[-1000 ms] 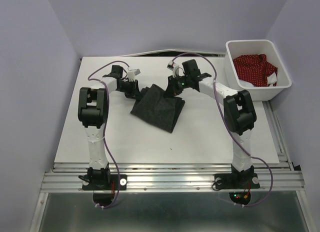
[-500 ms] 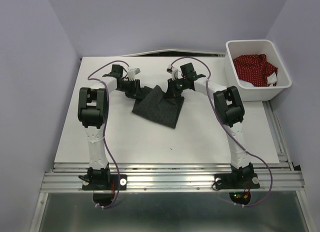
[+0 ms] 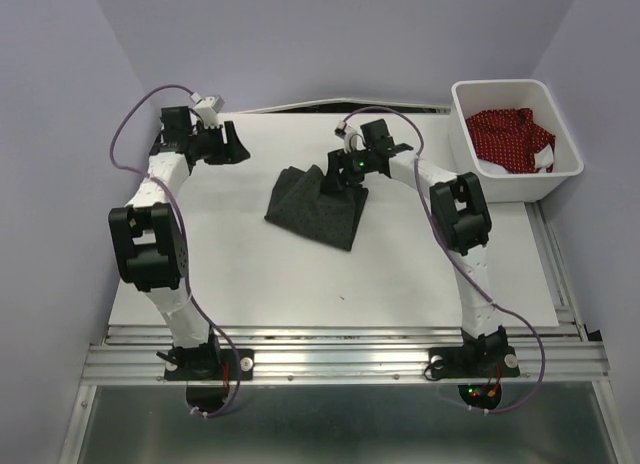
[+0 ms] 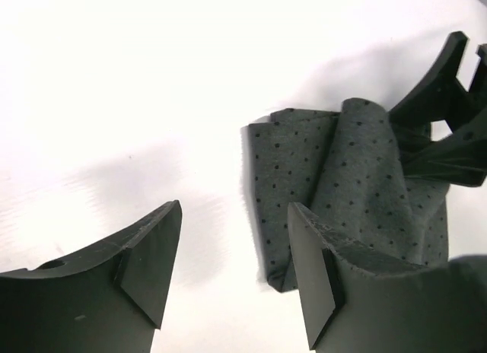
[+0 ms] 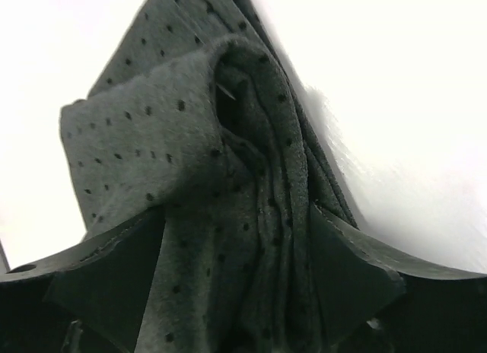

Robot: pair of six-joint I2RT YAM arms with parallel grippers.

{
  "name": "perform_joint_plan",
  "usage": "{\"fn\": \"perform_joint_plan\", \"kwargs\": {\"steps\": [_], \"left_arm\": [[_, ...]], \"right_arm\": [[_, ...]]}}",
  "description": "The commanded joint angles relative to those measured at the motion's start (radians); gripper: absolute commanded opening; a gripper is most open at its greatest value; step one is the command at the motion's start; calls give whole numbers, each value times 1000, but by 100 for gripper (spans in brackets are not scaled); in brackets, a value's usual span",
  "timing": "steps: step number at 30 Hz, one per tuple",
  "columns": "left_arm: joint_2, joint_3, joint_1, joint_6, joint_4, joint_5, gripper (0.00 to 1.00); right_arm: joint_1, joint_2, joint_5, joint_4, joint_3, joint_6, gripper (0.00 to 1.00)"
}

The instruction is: Fold and stack the skirts

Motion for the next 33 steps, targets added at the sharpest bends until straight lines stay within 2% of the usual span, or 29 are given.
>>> {"fn": "perform_joint_plan", "kwargs": {"steps": [1, 6, 10, 12, 14, 17, 25, 33], "left_arm": [[-188, -108, -22, 66, 50, 50, 66], [-282, -231, -55, 113, 56, 153, 59], [-334, -333, -137, 39, 172, 167, 58], [-318, -329, -154, -3, 202, 153, 58], [-254, -260, -195, -14, 206, 111, 58], [-163, -159, -248, 17, 134, 51, 58], [-23, -116, -280, -52, 157, -31, 54], [52, -68, -283, -64, 128, -66, 54]], "right_arm": [[-18, -121, 11, 61, 77, 84, 83], [-40, -205, -13, 103, 74, 135, 83], [-49, -242, -14, 140, 21, 95, 74], [-49, -259, -20, 121, -4, 7, 60], [-49, -267, -33, 39, -6, -78, 52], [-49, -220, -18, -139, 86, -208, 46], [-38, -126, 54, -303, 181, -362, 41], [-6, -41, 101, -370, 235, -440, 42]]}}
